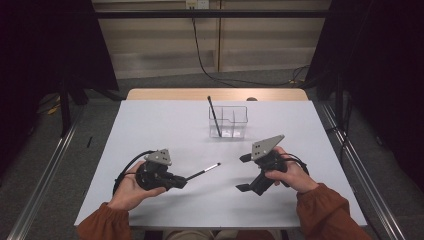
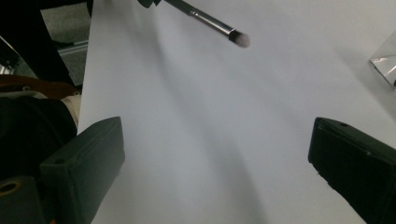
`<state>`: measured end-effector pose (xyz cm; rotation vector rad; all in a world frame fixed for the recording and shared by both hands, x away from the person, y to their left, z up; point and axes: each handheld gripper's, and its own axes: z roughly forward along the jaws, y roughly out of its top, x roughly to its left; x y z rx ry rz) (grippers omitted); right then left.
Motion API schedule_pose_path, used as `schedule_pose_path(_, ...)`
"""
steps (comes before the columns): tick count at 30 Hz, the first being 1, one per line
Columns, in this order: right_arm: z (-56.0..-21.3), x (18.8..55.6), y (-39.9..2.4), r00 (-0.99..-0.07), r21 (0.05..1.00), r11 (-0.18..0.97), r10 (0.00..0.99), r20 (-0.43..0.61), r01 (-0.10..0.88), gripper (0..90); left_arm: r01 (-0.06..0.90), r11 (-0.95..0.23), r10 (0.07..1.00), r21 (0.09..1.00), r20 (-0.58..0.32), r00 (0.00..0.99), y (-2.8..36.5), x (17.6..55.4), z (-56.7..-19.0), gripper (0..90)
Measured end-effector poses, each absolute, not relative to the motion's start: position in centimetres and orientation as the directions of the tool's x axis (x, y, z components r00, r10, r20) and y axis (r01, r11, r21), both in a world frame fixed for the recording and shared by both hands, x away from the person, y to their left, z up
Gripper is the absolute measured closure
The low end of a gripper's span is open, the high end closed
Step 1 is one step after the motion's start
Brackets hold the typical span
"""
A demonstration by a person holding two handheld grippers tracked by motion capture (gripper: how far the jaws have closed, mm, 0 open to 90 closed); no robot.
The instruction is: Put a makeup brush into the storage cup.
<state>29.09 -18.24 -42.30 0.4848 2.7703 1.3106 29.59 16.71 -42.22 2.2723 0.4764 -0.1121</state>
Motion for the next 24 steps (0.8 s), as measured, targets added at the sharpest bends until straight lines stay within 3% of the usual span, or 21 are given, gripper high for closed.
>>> schedule_pose_path(24,-42.91,28.66,-18.02,-0.925,0.877,0.396,0.357,0.126,0.272,3.6,0.33,-0.479,0.297,0.814,-0.204,0.933,16.46,28.97,-42.47,83.8)
